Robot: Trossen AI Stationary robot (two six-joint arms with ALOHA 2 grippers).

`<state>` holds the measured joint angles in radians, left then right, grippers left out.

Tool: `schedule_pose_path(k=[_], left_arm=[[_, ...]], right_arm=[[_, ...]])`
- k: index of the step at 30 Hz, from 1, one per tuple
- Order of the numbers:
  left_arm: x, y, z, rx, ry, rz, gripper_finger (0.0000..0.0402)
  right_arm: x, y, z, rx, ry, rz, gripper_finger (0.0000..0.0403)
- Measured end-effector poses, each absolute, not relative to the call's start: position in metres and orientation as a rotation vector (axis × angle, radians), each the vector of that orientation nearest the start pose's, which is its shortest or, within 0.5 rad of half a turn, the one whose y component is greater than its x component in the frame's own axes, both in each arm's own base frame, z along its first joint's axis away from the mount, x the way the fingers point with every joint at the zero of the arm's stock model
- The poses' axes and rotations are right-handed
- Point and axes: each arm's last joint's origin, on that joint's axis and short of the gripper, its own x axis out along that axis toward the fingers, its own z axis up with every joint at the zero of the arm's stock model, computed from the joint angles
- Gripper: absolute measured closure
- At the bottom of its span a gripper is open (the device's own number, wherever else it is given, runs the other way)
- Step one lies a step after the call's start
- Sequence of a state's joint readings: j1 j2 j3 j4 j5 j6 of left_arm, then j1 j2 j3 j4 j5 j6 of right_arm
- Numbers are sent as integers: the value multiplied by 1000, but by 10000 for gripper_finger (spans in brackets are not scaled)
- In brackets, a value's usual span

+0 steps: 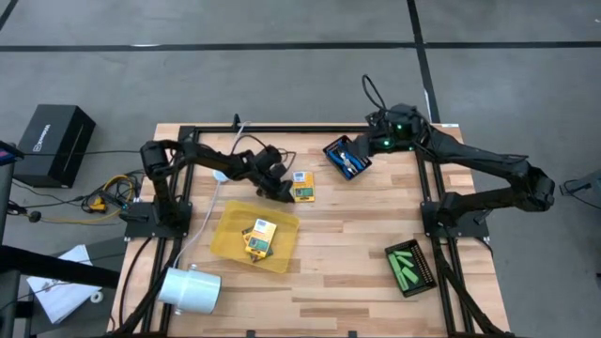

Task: Pick & Place School Supplies
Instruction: Put the pack of crayon into the yellow bin

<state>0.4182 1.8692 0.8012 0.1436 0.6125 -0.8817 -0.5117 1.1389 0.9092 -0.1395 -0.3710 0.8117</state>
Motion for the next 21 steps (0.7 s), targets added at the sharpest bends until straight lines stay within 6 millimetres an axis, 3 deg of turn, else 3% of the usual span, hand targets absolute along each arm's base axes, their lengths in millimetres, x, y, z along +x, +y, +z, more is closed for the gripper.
schedule_pose_path(k=[6, 15, 21], left_arm=[[316, 96, 90, -1313, 847, 232, 235], [318, 103, 87, -1335, 759, 399, 244], [329, 105, 84, -1374, 654, 364, 248]], right_arm=[[222, -117, 314, 962, 242, -258, 250], [222, -118, 314, 967, 241, -257, 259], [222, -117, 314, 972, 245, -244, 259]])
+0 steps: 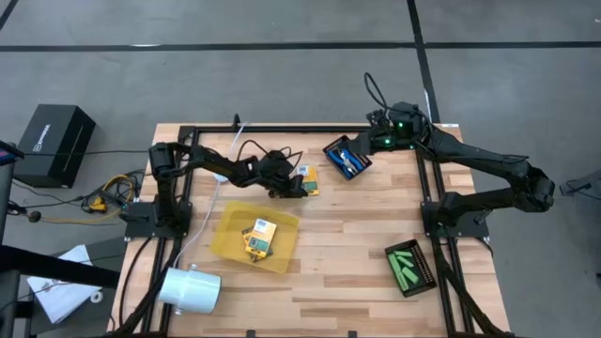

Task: Pick & Place School Supplies
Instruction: Put the pack of crayon into the yellow bin

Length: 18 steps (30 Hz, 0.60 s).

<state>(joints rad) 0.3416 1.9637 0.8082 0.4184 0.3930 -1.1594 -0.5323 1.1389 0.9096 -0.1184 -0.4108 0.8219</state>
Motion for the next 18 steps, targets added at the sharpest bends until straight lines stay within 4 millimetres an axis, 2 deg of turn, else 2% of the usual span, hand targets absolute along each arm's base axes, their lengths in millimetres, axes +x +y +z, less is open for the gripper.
schedule_pose_path(k=[9, 18], left_arm=[[327, 115, 84, -1360, 590, 446, 257], [326, 107, 86, -1394, 685, 282, 259]], right_arm=[[222, -117, 314, 974, 248, -237, 266], [221, -117, 314, 971, 248, -235, 259]])
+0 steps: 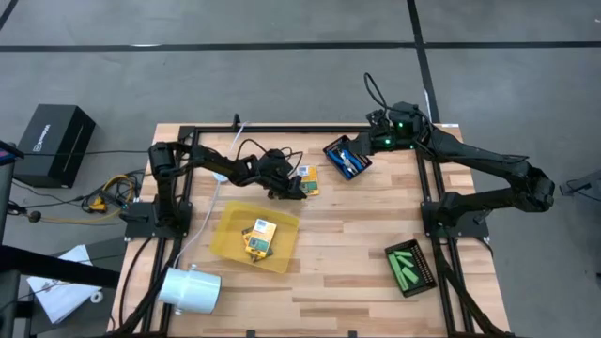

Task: Pick & Place School Supplies
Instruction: Put the pack of crayon into the yellow bin

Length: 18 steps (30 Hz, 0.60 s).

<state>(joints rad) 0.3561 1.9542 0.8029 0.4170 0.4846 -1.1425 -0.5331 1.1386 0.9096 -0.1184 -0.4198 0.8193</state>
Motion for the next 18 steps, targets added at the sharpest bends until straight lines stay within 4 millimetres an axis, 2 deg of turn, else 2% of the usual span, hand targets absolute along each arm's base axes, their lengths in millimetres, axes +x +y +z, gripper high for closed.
schedule_pose_path(k=[7, 18], left_arm=[[326, 101, 85, -1392, 717, 314, 257], [315, 115, 81, -1369, 746, 471, 257]], right_arm=[[222, -117, 314, 964, 250, -233, 266], [221, -117, 314, 964, 250, -232, 264]])
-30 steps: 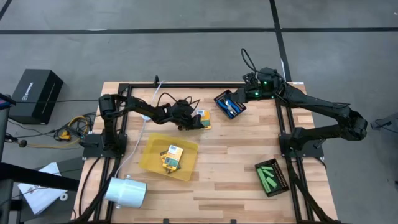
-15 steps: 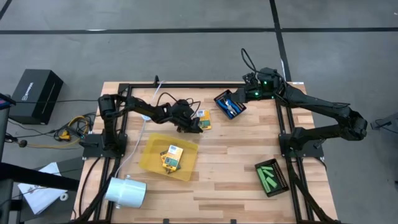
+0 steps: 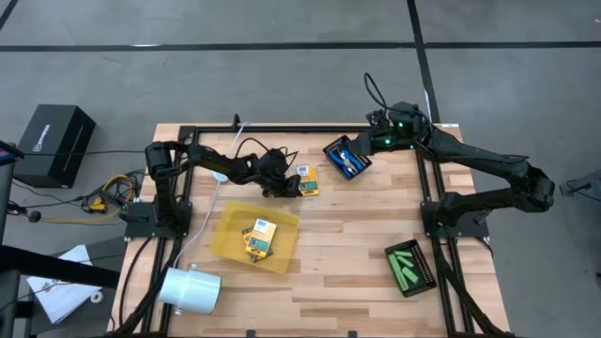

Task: Pick & Place School Supplies
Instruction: Put the pack of crayon into the yellow bin

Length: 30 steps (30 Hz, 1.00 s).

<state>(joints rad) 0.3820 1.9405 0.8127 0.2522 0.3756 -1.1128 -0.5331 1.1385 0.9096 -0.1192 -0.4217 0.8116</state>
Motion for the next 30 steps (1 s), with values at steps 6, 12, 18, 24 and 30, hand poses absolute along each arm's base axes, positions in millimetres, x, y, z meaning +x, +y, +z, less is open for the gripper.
schedule_pose_path(k=[6, 12, 18, 24, 30], left_arm=[[315, 115, 81, -1369, 728, 522, 257], [315, 115, 81, -1364, 720, 536, 257], [323, 118, 82, -1368, 725, 531, 257], [341, 121, 81, -1353, 714, 524, 257], [343, 123, 81, -1346, 700, 540, 258]], right_arm=[[220, -120, 314, 967, 243, -246, 267], [219, -121, 314, 971, 247, -228, 268], [220, -121, 316, 967, 233, -220, 269], [221, -122, 319, 971, 195, -206, 270], [221, -122, 319, 971, 197, -203, 269]])
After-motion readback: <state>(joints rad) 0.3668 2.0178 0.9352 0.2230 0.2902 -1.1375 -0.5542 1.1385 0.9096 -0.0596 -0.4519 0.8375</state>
